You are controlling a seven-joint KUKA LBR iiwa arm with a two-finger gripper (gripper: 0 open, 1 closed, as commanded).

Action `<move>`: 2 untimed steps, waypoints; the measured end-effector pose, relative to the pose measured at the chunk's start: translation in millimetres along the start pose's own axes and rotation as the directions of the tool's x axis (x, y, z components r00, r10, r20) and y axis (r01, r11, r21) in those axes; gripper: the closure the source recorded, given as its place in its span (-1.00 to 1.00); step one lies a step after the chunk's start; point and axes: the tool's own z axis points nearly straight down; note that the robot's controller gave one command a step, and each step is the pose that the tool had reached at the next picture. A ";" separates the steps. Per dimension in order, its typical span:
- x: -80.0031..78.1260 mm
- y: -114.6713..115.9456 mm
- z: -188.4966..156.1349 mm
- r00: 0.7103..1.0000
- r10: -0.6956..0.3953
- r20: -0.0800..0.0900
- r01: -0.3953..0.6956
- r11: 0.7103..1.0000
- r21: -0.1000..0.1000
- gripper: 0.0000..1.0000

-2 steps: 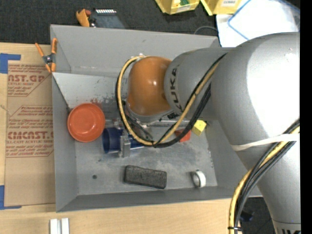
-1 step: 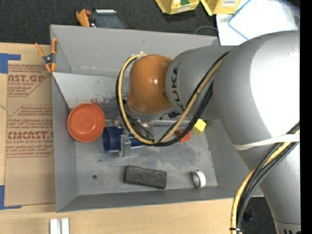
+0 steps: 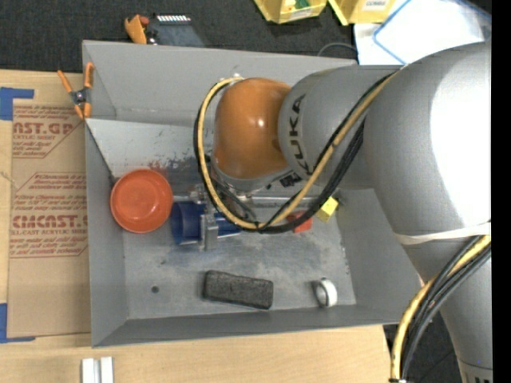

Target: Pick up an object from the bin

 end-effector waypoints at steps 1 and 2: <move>0.4 0.3 -50.9 1.000 0.000 -0.004 0.000 1.000 0.001 1.00; -0.6 0.7 -75.0 1.000 0.000 0.000 0.000 1.000 0.000 1.00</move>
Offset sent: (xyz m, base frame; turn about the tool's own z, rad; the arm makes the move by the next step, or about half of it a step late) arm -0.0017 -0.0003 0.0840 0.0003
